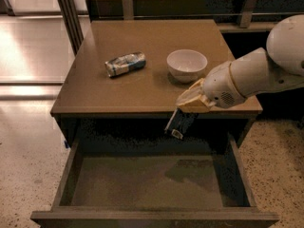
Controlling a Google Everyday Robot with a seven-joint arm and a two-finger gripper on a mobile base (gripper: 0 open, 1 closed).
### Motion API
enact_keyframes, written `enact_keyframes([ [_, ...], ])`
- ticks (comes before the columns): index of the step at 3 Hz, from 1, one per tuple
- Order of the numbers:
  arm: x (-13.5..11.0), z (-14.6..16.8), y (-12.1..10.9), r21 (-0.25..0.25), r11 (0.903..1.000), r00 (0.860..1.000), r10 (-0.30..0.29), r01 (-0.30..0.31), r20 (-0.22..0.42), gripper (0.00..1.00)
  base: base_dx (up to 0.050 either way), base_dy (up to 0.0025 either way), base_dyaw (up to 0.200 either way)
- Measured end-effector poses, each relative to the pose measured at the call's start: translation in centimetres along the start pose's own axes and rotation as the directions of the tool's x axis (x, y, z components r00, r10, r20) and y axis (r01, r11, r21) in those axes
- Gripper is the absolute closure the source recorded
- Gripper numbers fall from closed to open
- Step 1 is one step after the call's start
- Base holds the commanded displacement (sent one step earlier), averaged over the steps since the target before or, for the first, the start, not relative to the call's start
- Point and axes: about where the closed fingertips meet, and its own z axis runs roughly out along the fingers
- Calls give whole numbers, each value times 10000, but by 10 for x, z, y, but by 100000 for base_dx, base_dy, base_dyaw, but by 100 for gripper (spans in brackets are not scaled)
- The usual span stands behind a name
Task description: Pick rxbar blueberry from top drawer and place on counter
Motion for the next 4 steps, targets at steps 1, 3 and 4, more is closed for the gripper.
enact_keyframes([
  [1,-41,11,-21,-461,9963,9973,-722,728,148,100,0,0,0],
  [3,-123,68,-55,-1676,9673,9814,-1827,1902,594,100,0,0,0],
  [4,-141,101,-79,-1649,9645,9779,-1970,2062,705,100,0,0,0],
])
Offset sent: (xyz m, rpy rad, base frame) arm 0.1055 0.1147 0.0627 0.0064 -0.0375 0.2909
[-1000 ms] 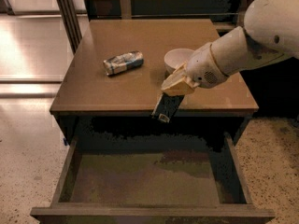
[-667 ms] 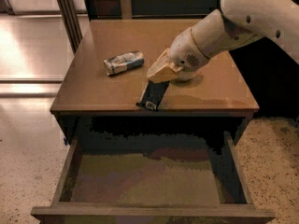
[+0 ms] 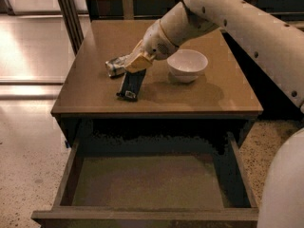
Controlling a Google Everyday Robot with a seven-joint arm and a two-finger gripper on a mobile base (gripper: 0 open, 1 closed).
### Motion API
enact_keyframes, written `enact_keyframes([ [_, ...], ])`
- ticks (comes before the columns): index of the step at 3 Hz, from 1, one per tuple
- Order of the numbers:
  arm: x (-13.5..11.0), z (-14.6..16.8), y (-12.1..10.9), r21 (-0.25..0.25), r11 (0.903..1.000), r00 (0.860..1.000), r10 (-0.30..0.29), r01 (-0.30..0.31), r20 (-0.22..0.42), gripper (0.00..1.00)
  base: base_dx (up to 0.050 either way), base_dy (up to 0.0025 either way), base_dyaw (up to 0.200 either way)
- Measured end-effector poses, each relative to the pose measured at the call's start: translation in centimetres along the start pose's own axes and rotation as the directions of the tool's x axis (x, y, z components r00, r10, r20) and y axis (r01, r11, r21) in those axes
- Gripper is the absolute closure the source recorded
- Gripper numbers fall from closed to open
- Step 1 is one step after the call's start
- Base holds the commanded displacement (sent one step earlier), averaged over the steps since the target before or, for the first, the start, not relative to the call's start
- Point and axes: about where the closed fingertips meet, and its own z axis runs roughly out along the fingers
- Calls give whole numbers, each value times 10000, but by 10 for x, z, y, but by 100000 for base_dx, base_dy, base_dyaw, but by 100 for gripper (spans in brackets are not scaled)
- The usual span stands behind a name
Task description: Pick rxbar blueberry from top drawer and place on counter
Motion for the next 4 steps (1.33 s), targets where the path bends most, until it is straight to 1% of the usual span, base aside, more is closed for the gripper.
enact_keyframes([
  [1,-3,3,-2,-14,10000,10000,-35,35,40,81,0,0,0],
  [4,-3,3,-2,-15,10000,10000,-35,35,40,12,0,0,0],
])
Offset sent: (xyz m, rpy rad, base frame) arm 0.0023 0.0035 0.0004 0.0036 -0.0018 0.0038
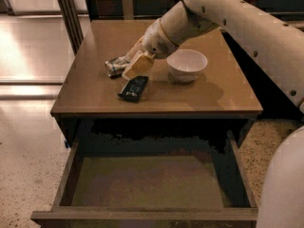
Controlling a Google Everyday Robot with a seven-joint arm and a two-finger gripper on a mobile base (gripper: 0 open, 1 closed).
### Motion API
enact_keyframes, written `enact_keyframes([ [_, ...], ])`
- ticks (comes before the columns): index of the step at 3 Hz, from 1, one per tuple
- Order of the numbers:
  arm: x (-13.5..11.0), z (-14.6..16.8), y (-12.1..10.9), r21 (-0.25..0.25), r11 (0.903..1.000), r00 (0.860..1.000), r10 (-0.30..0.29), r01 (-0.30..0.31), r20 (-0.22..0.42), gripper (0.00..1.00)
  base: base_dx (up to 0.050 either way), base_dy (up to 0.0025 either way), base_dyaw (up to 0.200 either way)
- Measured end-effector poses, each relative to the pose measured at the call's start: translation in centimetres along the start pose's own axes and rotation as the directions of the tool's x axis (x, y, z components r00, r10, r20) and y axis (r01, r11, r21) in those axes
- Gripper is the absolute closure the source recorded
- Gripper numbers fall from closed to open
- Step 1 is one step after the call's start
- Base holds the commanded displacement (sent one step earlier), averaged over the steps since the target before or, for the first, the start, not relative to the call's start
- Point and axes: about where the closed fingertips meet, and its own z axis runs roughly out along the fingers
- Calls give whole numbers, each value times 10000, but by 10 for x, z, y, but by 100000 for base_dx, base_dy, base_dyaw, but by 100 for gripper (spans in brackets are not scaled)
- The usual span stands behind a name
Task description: Pick rxbar blueberry from top drawer and place on counter
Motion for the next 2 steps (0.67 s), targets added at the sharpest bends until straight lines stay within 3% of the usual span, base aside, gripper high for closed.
enact_keyframes([
  [1,0,0,0,-9,10000,10000,-2,2,0,0,0,0,0],
  [2,0,0,0,-9,10000,10000,-2,2,0,0,0,0,0],
])
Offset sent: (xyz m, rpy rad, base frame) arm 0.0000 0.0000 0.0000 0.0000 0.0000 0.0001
